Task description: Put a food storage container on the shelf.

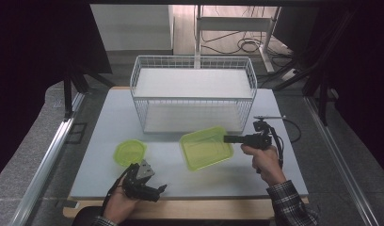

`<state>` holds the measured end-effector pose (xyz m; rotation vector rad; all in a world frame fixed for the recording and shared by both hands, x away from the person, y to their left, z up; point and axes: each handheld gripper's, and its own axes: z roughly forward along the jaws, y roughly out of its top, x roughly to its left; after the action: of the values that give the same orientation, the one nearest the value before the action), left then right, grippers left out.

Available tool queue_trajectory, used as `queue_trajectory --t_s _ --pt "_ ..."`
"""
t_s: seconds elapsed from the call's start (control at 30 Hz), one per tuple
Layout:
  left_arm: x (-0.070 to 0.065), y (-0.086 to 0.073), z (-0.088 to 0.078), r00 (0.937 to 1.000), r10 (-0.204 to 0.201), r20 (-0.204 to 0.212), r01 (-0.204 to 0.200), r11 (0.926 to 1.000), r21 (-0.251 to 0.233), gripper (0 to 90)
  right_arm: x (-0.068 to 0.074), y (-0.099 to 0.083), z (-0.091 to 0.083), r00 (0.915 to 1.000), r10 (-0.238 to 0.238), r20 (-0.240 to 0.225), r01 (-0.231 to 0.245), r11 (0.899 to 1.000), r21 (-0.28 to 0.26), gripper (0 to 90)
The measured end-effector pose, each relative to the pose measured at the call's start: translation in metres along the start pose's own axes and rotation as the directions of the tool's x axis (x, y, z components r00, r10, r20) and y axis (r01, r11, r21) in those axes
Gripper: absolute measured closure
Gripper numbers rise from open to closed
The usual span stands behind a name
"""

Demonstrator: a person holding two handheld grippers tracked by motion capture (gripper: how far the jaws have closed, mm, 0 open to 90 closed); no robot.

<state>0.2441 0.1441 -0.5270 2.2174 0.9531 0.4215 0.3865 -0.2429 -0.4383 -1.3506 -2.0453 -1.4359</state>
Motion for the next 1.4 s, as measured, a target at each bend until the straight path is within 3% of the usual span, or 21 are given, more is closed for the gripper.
queue_trajectory --t_s 0.4,0.63,1.0,1.4 --pt "-0.001 0.0 0.0 1.0 0.002 0.005 -0.002 1.0 -0.002 7.4 0.022 0.034 -0.016 0.9997 0.01 -0.023 -0.012 0.997 -0.075 79.9" --pt "-0.001 0.0 0.0 1.0 0.004 0.002 -0.004 1.0 -0.005 7.4 0.04 0.061 -0.023 0.9999 -0.016 -0.001 0.016 0.993 -0.114 79.9" --pt "-0.001 0.0 0.0 0.9999 0.011 0.004 -0.011 0.9999 -0.007 7.2 0.063 0.098 -0.015 0.9987 -0.042 0.029 0.046 0.986 -0.162 79.9" --pt "0.0 0.001 -0.002 1.0 -0.003 0.007 0.003 0.9998 -0.017 5.5 0.07 0.131 -0.003 0.9952 -0.03 0.093 0.05 0.973 -0.225 79.8"
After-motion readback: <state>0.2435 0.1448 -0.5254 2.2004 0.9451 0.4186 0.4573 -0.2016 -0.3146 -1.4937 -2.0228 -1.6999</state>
